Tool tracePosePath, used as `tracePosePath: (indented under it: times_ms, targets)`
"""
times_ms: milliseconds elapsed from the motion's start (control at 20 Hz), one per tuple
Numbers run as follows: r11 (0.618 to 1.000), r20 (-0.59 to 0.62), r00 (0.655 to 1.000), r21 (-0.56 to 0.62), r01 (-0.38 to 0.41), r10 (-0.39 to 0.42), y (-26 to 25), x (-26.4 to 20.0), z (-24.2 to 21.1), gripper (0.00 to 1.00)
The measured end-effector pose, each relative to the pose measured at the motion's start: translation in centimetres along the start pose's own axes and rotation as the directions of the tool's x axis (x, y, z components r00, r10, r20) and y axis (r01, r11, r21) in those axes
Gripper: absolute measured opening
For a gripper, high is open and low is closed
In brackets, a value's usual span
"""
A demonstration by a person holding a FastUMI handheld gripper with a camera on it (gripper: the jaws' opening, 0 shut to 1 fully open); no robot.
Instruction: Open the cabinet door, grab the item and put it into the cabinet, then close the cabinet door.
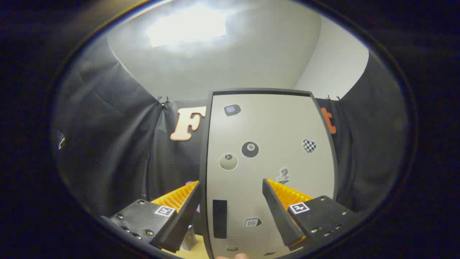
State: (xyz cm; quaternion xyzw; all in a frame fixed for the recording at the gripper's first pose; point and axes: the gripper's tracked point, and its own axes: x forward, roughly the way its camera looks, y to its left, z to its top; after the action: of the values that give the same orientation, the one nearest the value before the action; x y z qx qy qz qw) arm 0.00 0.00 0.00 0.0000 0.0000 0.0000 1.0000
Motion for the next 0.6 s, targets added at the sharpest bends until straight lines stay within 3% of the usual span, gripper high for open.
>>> tracePosePath:
  times_ms: [250,600]
  targets:
    - [0.998,-0.17,0.985,-0.051,0.028,-0.036,-0.1,0.6,-4.6,0.99]
    - [0.995,-0.364,0.93,-0.1,0.024,-0.059,-0.8,0.6,-9.6,1.0]
